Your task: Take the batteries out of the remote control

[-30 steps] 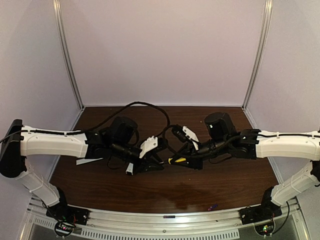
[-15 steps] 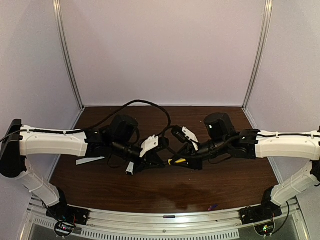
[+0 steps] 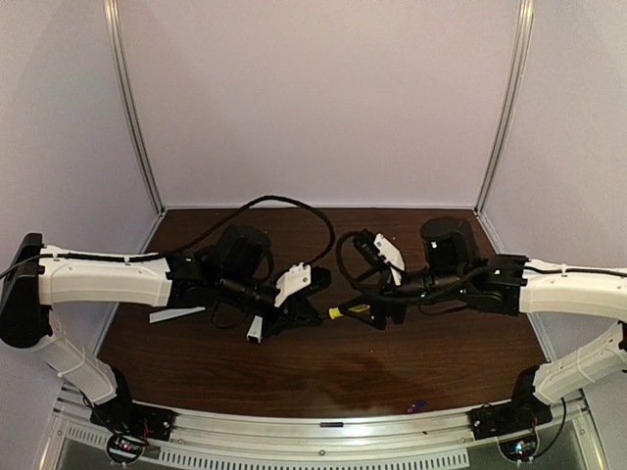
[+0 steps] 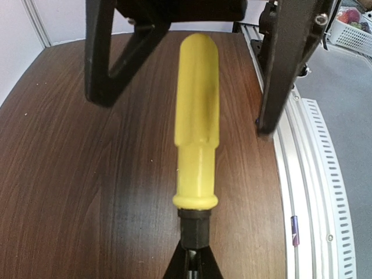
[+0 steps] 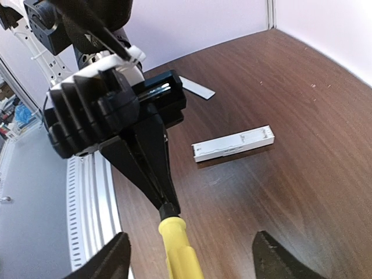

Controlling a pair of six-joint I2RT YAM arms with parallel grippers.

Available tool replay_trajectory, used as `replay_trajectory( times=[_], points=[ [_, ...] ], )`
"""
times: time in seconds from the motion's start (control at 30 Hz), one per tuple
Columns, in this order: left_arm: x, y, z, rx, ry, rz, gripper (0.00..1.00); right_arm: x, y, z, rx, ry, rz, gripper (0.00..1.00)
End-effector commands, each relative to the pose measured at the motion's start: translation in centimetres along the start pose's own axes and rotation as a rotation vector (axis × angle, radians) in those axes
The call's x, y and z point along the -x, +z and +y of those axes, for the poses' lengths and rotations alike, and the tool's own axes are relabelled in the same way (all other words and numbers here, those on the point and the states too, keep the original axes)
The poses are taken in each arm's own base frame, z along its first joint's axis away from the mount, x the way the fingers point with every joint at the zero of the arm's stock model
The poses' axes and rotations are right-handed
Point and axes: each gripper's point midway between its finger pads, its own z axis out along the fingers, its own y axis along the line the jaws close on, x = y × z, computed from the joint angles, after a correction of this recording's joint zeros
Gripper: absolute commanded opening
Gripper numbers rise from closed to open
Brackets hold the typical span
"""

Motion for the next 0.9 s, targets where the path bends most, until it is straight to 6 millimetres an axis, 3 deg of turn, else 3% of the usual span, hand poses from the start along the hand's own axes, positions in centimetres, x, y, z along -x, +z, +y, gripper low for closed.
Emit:
replay_trajectory(
  times=[0.0,0.33,0.57,0.87],
  points=[
    [1.3,-0.4,0.9,0.052,0.043,-0.033,0.00,1.0,-1.6,-1.9,-0.141,-0.005,-0.072,0.80],
    [0.2,0.6,2.6,0.104,0.054,-0.006,0.00,1.8,-5.1,-6.2,-0.438,0.024,-0.164,0.91],
    [-2.4,2.2,6.2,0.213,-0.036,0.077,0.00,1.5,-7.2,-8.7,-0.601,0.061,-0.199,0.99],
    [-6.4,4.5,10.6,0.348,-0.149,0.213,0.00,0.7,-8.2,-10.5,-0.698,0.104,-0.201,1.00]
  ],
)
